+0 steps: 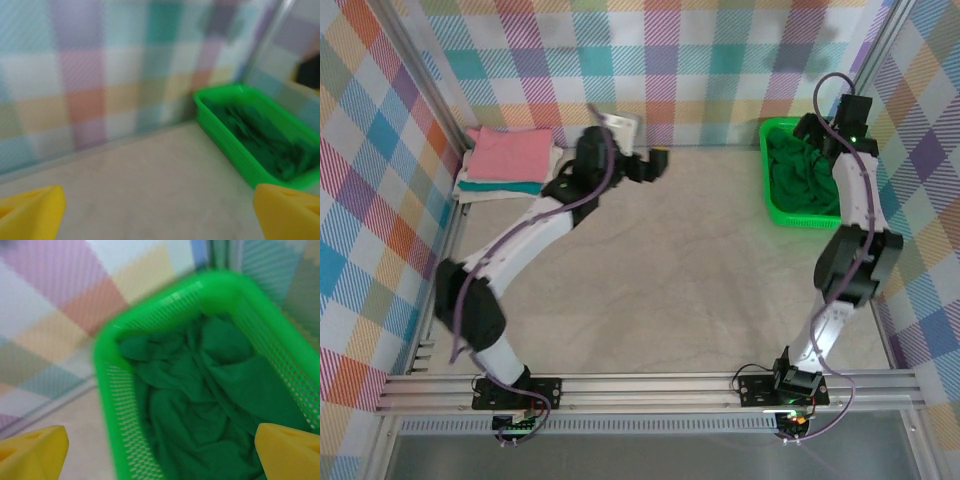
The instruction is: Fold and stack the t-shirts
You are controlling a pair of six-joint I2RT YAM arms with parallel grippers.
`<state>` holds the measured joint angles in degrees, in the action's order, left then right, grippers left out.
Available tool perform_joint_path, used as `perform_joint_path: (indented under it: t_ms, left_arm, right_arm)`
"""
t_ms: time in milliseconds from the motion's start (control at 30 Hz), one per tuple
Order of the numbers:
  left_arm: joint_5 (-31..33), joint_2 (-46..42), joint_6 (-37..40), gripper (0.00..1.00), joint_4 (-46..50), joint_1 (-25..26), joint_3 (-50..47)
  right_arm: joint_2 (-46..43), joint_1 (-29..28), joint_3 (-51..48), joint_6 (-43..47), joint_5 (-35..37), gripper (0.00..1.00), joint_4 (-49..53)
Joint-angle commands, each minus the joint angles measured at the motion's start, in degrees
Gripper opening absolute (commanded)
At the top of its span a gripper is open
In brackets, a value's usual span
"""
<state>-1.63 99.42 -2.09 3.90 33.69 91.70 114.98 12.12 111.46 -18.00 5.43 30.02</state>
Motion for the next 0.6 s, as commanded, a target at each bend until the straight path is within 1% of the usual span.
perform_joint_path:
  t_ms: [0, 67, 167, 233, 267, 400, 567]
  left_arm:
    - [-5.3, 7.2, 0.1, 0.96, 8.9, 2.4, 6.6]
    - [-6.4, 11.8, -0.4, 0.97, 9.5, 3.9, 10.5]
    - [-7.7, 17.3, -0.7, 0.96, 11.6, 5.6, 15.7]
    - [-8.3, 19.2, -1.1, 0.96, 13.4, 6.4, 16.8]
    - [-8.5, 19.6, -1.4, 0.96, 13.1, 6.8, 16.5]
    - [-8.8, 19.5, -2.8, 0.96, 12.5, 7.5, 13.5]
    - [-8.4, 15.5, -4.7, 0.96, 7.7, 7.5, 5.5]
  right_arm:
    - [11.3, 0.4, 13.1, -1.2, -0.2, 0.95, 16.9]
    - [19.8, 0.4, 24.5, -1.0, -0.2, 0.94, 23.4]
    - [30.5, 0.5, 39.5, -1.0, -1.0, 0.93, 29.8]
    - [35.2, 0.6, 45.7, -1.9, -0.1, 0.94, 31.4]
    - [36.5, 0.6, 46.2, -2.5, -0.4, 0.93, 30.4]
    - [38.7, 1.0, 43.2, -5.2, -3.6, 0.90, 25.0]
    - [43.4, 1.2, 45.5, -7.4, -6.8, 0.83, 21.8]
